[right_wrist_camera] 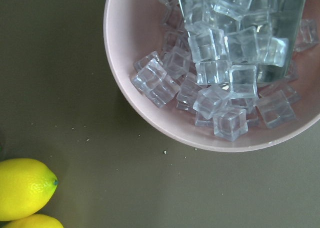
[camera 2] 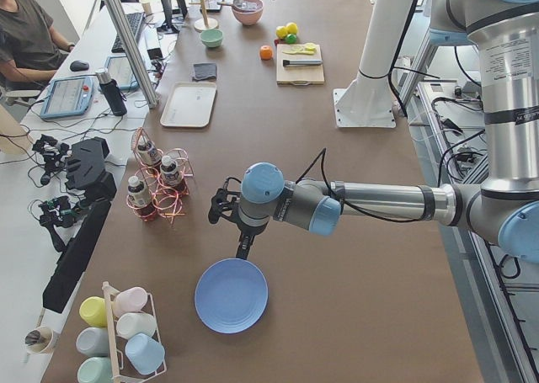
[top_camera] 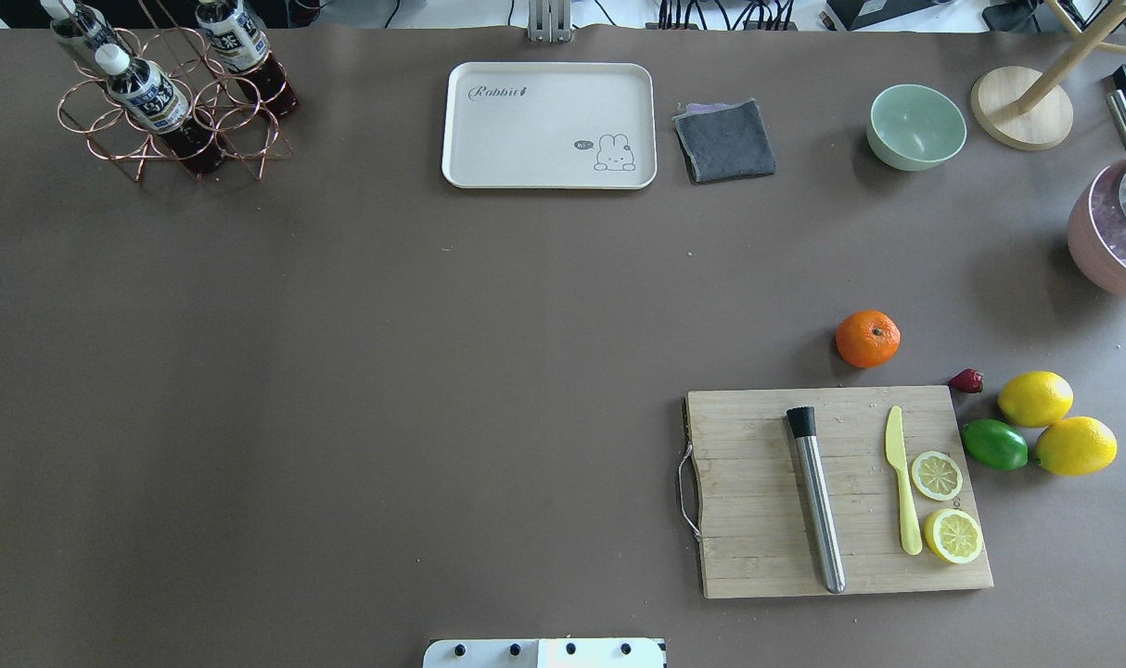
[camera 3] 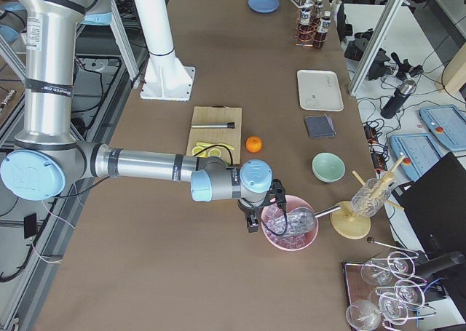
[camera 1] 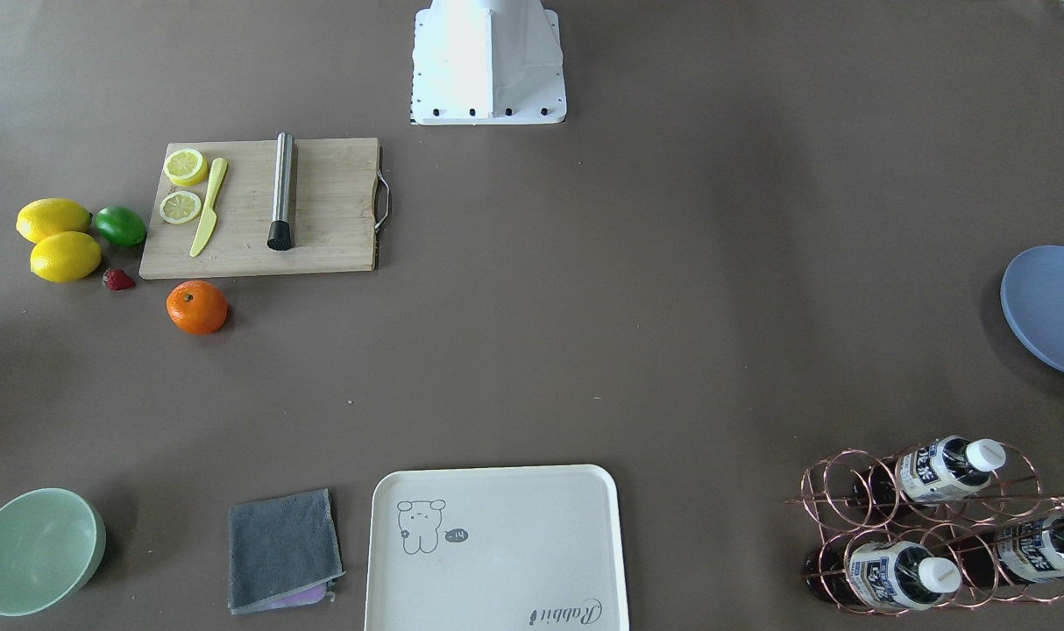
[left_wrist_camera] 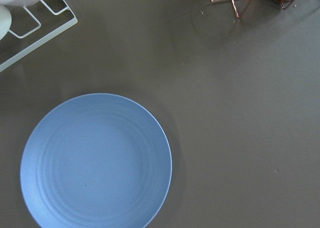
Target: Pick orange to plate
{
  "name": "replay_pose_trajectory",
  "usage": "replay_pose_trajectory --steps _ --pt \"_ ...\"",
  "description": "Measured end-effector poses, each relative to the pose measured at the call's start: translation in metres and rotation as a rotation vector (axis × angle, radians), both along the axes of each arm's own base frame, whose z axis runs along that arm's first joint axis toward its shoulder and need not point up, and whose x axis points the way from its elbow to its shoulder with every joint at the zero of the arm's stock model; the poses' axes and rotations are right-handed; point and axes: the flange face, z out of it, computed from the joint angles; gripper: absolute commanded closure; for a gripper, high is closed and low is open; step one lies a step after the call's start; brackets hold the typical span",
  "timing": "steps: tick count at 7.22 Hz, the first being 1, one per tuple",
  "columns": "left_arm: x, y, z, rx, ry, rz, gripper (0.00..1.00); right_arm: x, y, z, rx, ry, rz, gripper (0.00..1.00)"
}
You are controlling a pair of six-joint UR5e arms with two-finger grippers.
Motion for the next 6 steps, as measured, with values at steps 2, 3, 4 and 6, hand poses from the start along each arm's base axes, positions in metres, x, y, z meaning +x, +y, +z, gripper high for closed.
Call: replay_pose_trajectory --steps 2,3,4,6 --pt "0.0002 0.0000 0.0019 -0.004 0.003 0.001 0.03 0.0001 0.0000 0.0003 0.001 0.001 0.000 0.00" --pt "0.0002 0.0006 0.0032 -0.009 0.006 0.001 0.03 0.0001 0.0000 0.0003 0.002 0.001 0.000 0.00" --pt "0.0002 0.0014 0.0038 -0.010 0.010 0.002 0.03 0.0001 0.0000 0.0002 0.003 0.001 0.000 0.00" --pt "-0.0001 0.0009 0.0000 0.004 0.008 0.003 0.03 0.0001 0.0000 0.0004 0.003 0.001 0.000 0.00"
